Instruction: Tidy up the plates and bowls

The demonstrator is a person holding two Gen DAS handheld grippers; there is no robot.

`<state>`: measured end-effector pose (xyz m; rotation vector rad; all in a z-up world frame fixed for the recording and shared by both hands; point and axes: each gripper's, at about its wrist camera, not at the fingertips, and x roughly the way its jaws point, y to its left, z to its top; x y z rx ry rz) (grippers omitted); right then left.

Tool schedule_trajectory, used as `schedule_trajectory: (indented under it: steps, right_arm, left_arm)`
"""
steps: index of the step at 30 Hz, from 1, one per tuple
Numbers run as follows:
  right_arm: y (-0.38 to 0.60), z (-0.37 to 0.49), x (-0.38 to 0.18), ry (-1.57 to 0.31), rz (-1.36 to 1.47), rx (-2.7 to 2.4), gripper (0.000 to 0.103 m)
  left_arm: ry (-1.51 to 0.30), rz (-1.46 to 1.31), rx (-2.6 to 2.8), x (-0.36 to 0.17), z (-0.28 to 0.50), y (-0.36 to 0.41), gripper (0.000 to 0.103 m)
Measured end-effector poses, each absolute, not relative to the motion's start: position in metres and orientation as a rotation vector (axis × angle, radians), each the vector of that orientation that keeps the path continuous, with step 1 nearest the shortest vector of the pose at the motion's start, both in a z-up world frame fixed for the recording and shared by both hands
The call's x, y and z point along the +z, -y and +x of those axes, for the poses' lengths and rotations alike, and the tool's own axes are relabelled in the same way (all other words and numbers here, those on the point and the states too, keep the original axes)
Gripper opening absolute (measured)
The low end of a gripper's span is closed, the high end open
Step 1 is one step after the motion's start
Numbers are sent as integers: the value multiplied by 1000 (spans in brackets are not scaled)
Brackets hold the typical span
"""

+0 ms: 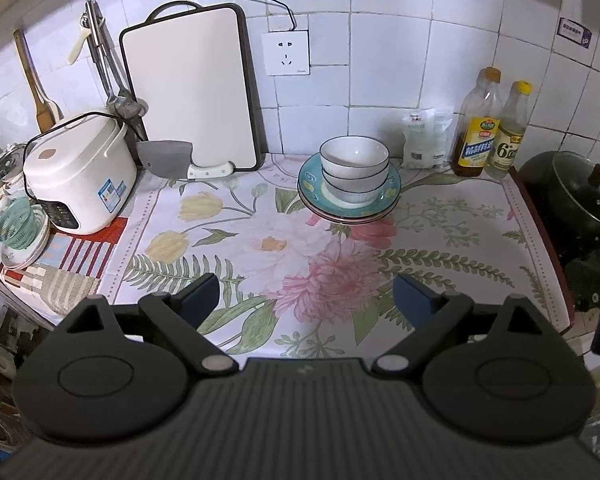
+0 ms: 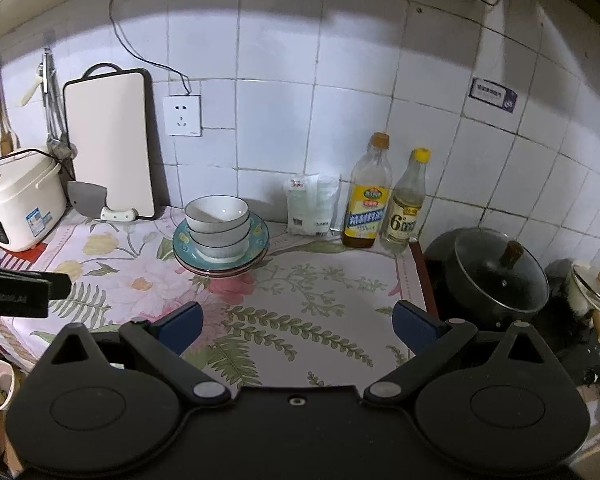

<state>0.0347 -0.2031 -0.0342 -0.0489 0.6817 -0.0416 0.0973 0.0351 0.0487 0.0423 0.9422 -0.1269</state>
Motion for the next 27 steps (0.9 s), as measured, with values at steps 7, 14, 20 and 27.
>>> schedule_trajectory:
  steps: [7,14,20,27]
  right_arm:
    - [198,27,-35,-643,-85,-65,102]
    - [198,26,-35,-664,-63,-45,102]
    - [196,24,-36,-681,-47,-25,102]
    - [202,25,-38,-696,-25,-34,102]
  left_arm:
    - [-930,35,-124,47,92,-35,94]
    - [-931,11,-113,43,87,-36,94]
    - [-933,6,-114,43,86,-34,94]
    - [-937,12,-110,40,84,-30,94]
